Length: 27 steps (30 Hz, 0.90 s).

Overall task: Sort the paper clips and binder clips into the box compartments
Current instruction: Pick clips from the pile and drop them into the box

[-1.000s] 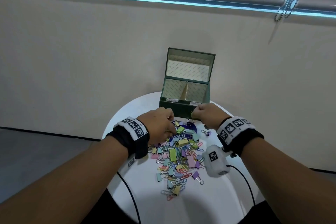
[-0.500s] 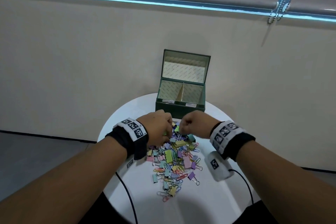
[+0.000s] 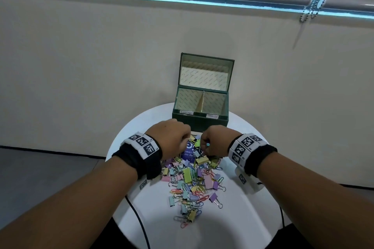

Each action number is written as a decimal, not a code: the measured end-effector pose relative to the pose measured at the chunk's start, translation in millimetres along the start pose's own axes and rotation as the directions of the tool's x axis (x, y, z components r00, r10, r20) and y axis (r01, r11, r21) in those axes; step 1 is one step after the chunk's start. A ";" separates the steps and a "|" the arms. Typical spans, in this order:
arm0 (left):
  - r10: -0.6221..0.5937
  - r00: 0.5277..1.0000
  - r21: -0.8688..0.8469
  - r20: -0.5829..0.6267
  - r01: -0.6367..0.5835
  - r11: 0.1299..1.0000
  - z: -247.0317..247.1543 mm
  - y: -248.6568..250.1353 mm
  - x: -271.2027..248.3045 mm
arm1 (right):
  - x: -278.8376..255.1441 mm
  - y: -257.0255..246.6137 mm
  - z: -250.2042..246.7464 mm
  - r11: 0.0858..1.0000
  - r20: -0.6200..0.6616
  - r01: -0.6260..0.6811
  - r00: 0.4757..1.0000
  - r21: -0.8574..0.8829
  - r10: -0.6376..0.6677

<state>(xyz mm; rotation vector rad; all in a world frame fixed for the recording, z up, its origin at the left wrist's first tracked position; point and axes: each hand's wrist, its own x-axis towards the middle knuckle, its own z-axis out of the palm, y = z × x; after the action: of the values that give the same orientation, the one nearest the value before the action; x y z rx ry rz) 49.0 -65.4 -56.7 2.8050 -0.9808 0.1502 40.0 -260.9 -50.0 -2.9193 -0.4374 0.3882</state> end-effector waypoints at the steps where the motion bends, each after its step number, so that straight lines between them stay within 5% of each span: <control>1: 0.000 1.000 0.001 -0.006 0.000 1.000 -0.3 0.2 -0.2 | 0.6 -0.2 0.0 1.000 0.002 0.005 1.000 -0.010 -0.005; 7: -0.032 0.999 0.013 -0.022 0.033 0.999 -2.0 1.1 -0.2 | -0.4 -1.8 -0.2 0.995 0.119 0.034 0.993 -0.099 -0.023; 10: -0.045 0.998 0.015 -0.037 0.046 0.999 -3.9 1.8 -0.1 | -2.8 2.6 -14.4 0.999 0.126 0.016 0.992 0.036 -0.020; 14: -0.049 0.997 0.012 -0.051 0.050 0.999 -6.7 4.5 -1.5 | 2.9 19.7 -51.5 0.986 -0.087 0.019 0.996 0.163 -0.005; 17: -0.061 0.997 0.005 -0.047 0.061 0.998 -7.2 5.1 -0.8 | 15.7 32.7 -72.5 0.978 -0.361 -0.011 0.928 0.209 0.088; 22: -0.070 0.995 -0.013 -0.072 0.069 0.998 -6.7 3.4 1.1 | 22.3 34.7 -84.0 0.987 -0.318 -0.091 0.940 0.130 0.128; 27: -0.076 0.993 -0.086 -0.085 0.069 0.994 -11.7 3.4 9.5 | -8.4 50.1 -60.9 0.972 -0.577 0.029 0.809 0.232 0.113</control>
<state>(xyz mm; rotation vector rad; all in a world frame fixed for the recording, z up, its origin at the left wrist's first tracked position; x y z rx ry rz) 53.8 -71.6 -43.4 2.7286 -0.8446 0.2170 62.5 -318.2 0.0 -2.6273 -0.2095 -0.4390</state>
